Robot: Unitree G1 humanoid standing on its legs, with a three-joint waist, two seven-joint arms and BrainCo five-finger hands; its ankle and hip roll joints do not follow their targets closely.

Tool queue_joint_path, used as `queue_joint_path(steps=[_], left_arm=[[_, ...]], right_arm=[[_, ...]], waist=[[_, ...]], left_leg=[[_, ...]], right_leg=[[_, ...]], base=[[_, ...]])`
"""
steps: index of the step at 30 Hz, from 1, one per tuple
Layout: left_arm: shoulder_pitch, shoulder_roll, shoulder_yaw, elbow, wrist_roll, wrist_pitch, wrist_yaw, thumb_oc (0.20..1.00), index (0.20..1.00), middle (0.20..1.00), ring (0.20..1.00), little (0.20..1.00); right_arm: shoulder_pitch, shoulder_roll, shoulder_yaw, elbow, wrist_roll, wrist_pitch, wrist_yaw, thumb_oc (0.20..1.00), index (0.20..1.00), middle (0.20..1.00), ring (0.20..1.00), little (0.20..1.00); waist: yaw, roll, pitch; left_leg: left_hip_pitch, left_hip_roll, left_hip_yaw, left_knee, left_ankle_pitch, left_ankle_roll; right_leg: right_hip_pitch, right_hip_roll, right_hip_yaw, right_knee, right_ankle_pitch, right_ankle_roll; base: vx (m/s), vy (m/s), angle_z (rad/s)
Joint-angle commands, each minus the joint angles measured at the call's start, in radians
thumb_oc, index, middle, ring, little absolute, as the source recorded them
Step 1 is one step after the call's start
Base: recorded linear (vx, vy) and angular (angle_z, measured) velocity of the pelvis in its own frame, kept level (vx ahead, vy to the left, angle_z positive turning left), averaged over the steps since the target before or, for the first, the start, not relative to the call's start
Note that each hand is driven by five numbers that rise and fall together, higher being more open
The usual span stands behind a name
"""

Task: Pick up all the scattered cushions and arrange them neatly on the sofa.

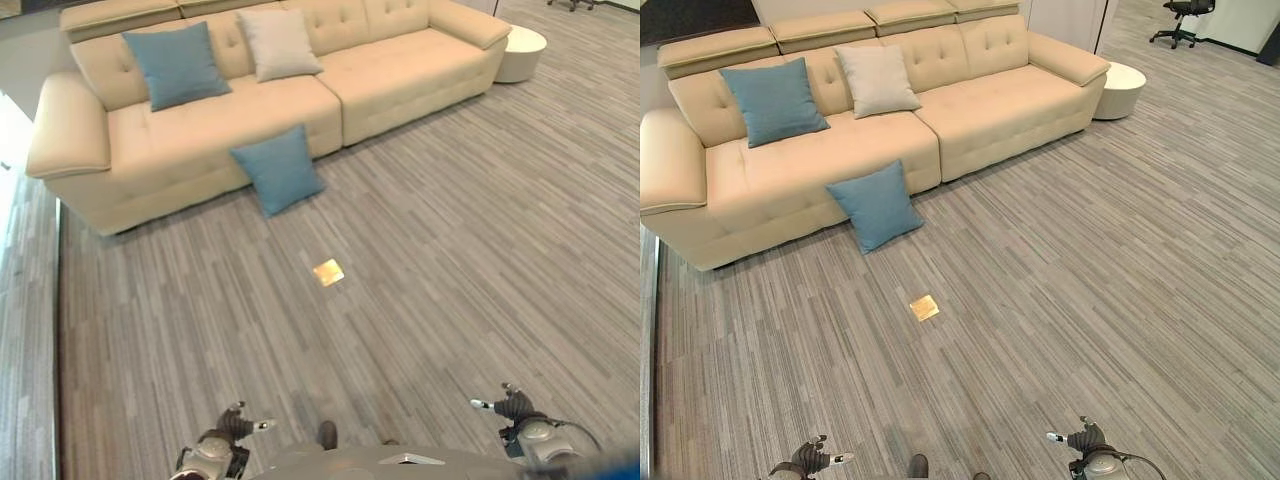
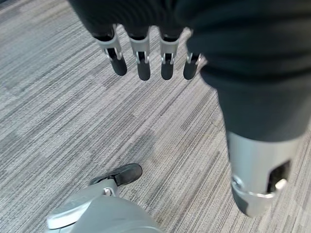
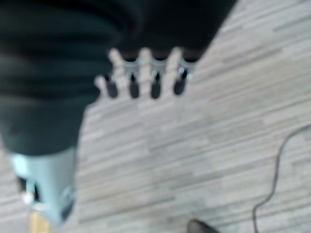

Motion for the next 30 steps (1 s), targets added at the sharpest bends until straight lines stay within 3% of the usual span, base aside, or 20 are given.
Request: queue_joint_path(steps=[1, 13, 17, 19, 23, 25, 28, 29, 30], left_arm=[[-0.079, -0.007, 0.0, 0.07, 0.03, 0.0, -0.007, 1.0, 1.0, 1.0, 1.0, 1.0], [-0.114, -0.016, -0.006, 0.064, -0.004, 0.003, 0.002, 1.0, 1.0, 1.0, 1.0, 1.0], [-0.136, -0.023, -0.018, 0.06, -0.013, 0.001, 0.003, 1.0, 1.0, 1.0, 1.0, 1.0], [-0.149, -0.028, -0.033, 0.058, -0.006, -0.001, 0.003, 1.0, 1.0, 1.0, 1.0, 1.0], [-0.118, -0.003, 0.002, 0.076, 0.008, 0.007, -0.002, 1.0, 1.0, 1.0, 1.0, 1.0], [-0.119, 0.015, 0.006, 0.061, 0.011, 0.006, -0.007, 1.0, 1.0, 1.0, 1.0, 1.0], [-0.131, 0.027, 0.001, 0.044, 0.012, 0.005, -0.005, 1.0, 1.0, 1.0, 1.0, 1.0], [-0.134, 0.028, 0.0, 0.044, 0.011, 0.003, -0.004, 1.0, 1.0, 1.0, 1.0, 1.0], [-0.139, 0.029, -0.007, 0.046, 0.016, 0.0, -0.002, 1.0, 1.0, 1.0, 1.0, 1.0]], right_arm=[[-0.037, 0.007, -0.013, 0.031, 0.029, -0.006, 0.004, 1.0, 1.0, 1.0, 1.0, 1.0], [-0.046, 0.01, 0.008, 0.041, 0.01, -0.001, 0.002, 1.0, 1.0, 1.0, 1.0, 1.0], [-0.061, -0.003, 0.005, 0.035, 0.017, -0.005, -0.003, 1.0, 1.0, 1.0, 1.0, 1.0], [-0.06, -0.018, -0.004, 0.033, 0.032, 0.002, -0.005, 1.0, 1.0, 1.0, 1.0, 1.0], [-0.042, 0.021, 0.011, 0.033, 0.008, 0.01, 0.007, 1.0, 1.0, 1.0, 1.0, 1.0], [-0.055, 0.038, 0.027, 0.016, -0.013, 0.01, 0.021, 1.0, 1.0, 1.0, 1.0, 1.0], [-0.079, 0.041, 0.048, -0.001, -0.031, 0.008, 0.024, 1.0, 1.0, 1.0, 1.0, 1.0], [-0.084, 0.042, 0.05, -0.006, -0.035, 0.006, 0.026, 1.0, 1.0, 1.0, 1.0, 1.0], [-0.087, 0.043, 0.058, -0.014, -0.04, 0.002, 0.027, 1.0, 1.0, 1.0, 1.0, 1.0]], waist=[[0.017, -0.025, 0.026], [0.017, -0.041, 0.069], [0.018, -0.065, 0.11], [0.016, -0.069, 0.107], [0.023, -0.093, 0.059], [0.049, -0.103, 0.064], [0.033, -0.08, 0.092], [0.027, -0.07, 0.1], [0.011, -0.058, 0.102]], left_leg=[[0.046, 0.011, -0.031, 0.004, -0.095, -0.057], [-0.008, 0.032, -0.067, 0.013, -0.068, -0.063], [-0.144, 0.01, -0.061, 0.2, -0.096, -0.083], [-0.252, 0.0, 0.03, 0.204, -0.077, -0.07], [-0.211, -0.021, 0.037, 0.152, -0.098, -0.025], [-0.192, -0.039, 0.051, 0.164, -0.134, 0.018], [-0.14, -0.042, 0.039, 0.14, -0.144, 0.054], [-0.122, -0.037, 0.032, 0.13, -0.145, 0.057], [-0.076, -0.034, 0.009, 0.106, -0.151, 0.054]], right_leg=[[-0.005, -0.055, -0.002, 0.009, -0.011, 0.087], [-0.042, -0.024, -0.008, 0.009, -0.025, 0.051], [-0.059, -0.037, -0.027, 0.015, -0.024, 0.037], [-0.07, -0.05, -0.079, 0.014, -0.043, 0.037], [-0.069, -0.053, -0.036, 0.054, -0.071, 0.051], [-0.102, -0.089, 0.008, 0.188, -0.063, 0.088], [-0.219, -0.102, 0.041, 0.417, 0.028, 0.122], [-0.251, -0.098, 0.046, 0.458, 0.036, 0.122], [-0.298, -0.056, 0.065, 0.437, 0.003, 0.099]], base=[[0.01, -0.035, 0.02], [-0.01, -0.062, 0.11], [-0.03, -0.021, 0.46], [0.12, 0.139, 0.72], [0.31, 0.21, 0.27], [0.3, 0.34, -0.76], [0.19, 0.257, -0.42], [0.27, 0.161, 0.44], [0.32, 0.101, 0.44]])
